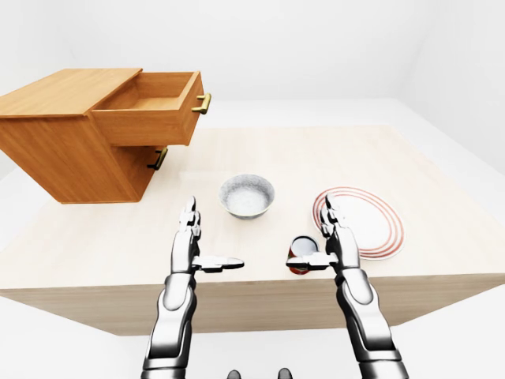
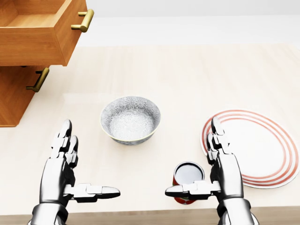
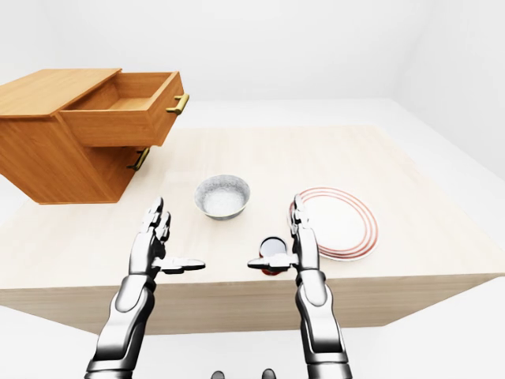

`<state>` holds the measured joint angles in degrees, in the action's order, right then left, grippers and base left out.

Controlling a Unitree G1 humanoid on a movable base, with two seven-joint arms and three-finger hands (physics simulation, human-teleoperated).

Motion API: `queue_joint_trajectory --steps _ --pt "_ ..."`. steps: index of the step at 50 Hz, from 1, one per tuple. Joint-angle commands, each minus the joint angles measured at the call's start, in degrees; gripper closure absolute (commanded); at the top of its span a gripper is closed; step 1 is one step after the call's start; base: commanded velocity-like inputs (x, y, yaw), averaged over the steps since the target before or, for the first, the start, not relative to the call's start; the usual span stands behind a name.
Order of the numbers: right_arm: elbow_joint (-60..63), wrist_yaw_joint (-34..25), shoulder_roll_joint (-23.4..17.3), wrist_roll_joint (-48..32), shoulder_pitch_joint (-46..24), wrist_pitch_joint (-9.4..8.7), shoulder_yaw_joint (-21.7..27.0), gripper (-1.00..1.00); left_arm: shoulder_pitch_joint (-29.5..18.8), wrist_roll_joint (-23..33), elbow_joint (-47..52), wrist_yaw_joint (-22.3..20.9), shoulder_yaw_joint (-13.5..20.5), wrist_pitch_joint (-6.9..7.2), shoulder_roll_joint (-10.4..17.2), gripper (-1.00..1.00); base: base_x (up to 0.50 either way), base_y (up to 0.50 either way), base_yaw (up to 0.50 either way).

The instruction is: Put the bowl on top of the cabinet.

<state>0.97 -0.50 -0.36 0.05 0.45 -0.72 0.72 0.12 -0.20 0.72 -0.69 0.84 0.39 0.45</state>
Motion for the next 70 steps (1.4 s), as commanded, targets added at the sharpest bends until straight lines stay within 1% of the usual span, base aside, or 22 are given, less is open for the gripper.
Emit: queue_joint_trajectory --steps 1,6,7,8,11,14,17,18,21,28,32,35,37,42,46,49,53,54,59,63,65,70 --pt "2.0 -0.7 -0.5 -0.6 1.1 -1.39 0.8 -1.0 0.6 -0.1 2.2 -1.1 1.2 1.02 0.6 -1.0 0.0 0.0 0.0" --pt "2.2 -1.3 -0.5 -1.3 1.4 -1.18 0.2 -1.0 0.9 -0.1 2.5 -1.2 1.3 0.78 0.6 -1.0 0.0 0.0 0.0" --pt "0.9 -1.2 -0.5 -1.9 0.9 -0.71 0.0 -1.0 1.0 -0.6 2.7 -1.1 1.4 0.65 0.4 -1.0 0.0 0.0 0.0" --pt "0.5 -1.1 -0.5 -2.1 0.7 -0.54 0.1 -1.0 1.0 -0.3 2.3 -0.9 1.4 -0.04 0.4 -1.0 0.0 0.0 0.0" --pt "0.5 -1.3 -0.5 -2.1 0.6 -0.76 0.2 -1.0 1.1 -0.3 2.6 -0.8 1.0 0.26 0.3 -1.0 0.0 0.0 0.0" --pt "0.6 -1.2 -0.5 -2.2 0.7 -0.87 0.3 -1.0 0.8 -0.4 2.1 -0.8 1.0 0.08 0.3 -1.0 0.0 0.0 0.0" --pt "-0.2 -1.1 -0.5 -2.8 0.5 -0.43 0.1 -1.0 0.9 -0.7 2.6 -0.9 1.2 0.85 0.4 -1.0 0.0 0.0 0.0" --pt "-0.2 -1.1 -0.5 -2.8 0.5 -0.41 0.1 -1.0 0.9 -0.7 2.6 -0.9 1.2 0.87 0.4 -1.0 0.0 0.0 0.0" --pt "0.5 -1.6 -0.5 -2.7 0.7 -0.83 -0.1 -1.0 1.1 -1.2 3.2 -1.2 1.5 1.58 0.5 -1.0 0.0 0.0 0.0" --pt "0.6 -1.9 -0.4 -2.3 0.5 -1.3 0.0 -1.0 1.8 -1.4 5.0 -1.3 1.5 1.86 0.4 -1.0 0.0 0.0 0.0" --pt "0.2 -1.8 -0.4 -2.0 0.3 -1.5 0.2 -1.0 1.9 -1.4 5.0 -1.4 1.5 1.58 0.4 -1.0 0.0 0.0 0.0" --pt "0.5 -1.9 -0.4 -2.0 0.3 -1.7 0.1 -1.0 2.0 -1.5 4.7 -1.6 1.5 0.96 0.5 -1.0 0.0 0.0 0.0" --pt "0.4 -1.9 -0.4 -2.0 0.3 -1.66 0.1 -1.0 2.0 -1.4 4.7 -1.6 1.5 0.99 0.5 -1.0 0.0 0.0 0.0" --pt "0.7 -2.3 -0.4 -1.7 0.7 -1.3 0.0 -1.0 2.0 -1.4 4.4 -1.7 1.6 0.59 0.5 -1.0 0.35 0.0 0.0" --pt "0.3 -2.2 -0.4 -1.6 0.5 -1.06 0.1 -1.0 2.1 -1.5 4.6 -1.8 1.6 0.64 0.5 -1.0 0.5 0.0 0.0" --pt "0.0 -2.2 -0.4 -1.8 0.5 -0.93 -0.1 -1.0 1.9 -1.5 3.7 -1.9 1.7 -0.08 0.5 -1.0 0.5 0.0 0.0" --pt "-0.3 -2.3 -0.4 -1.8 0.4 -0.82 -0.1 -1.0 2.3 -1.5 4.3 -1.9 1.6 0.13 0.5 -1.0 0.5 0.0 0.0" --pt "-0.4 -2.2 -0.4 -1.8 0.3 -0.76 -0.1 -1.0 2.5 -1.5 4.9 -2.0 1.7 0.52 0.6 -1.0 0.5 0.0 0.0" --pt "-0.2 -2.2 -0.4 -1.9 0.4 -0.9 -0.1 -1.0 2.2 -1.4 3.8 -2.0 1.8 -0.31 0.6 -1.0 0.5 0.0 0.0" --pt "-0.5 -2.1 -0.3 -2.0 0.2 -0.71 -0.2 -1.0 2.0 -1.5 3.6 -2.0 1.9 -0.28 0.6 -1.0 0.5 0.0 0.0" --pt "-0.6 -2.0 -0.4 -2.1 0.2 -0.62 -0.2 -1.0 2.0 -1.5 3.3 -2.0 1.9 -0.58 0.6 -1.0 0.5 0.0 0.0" --pt "-0.8 -1.5 -0.3 -2.3 0.2 -0.52 -0.1 -1.0 1.9 -1.6 3.1 -2.0 2.1 -0.65 0.7 -1.0 0.5 0.0 0.0"
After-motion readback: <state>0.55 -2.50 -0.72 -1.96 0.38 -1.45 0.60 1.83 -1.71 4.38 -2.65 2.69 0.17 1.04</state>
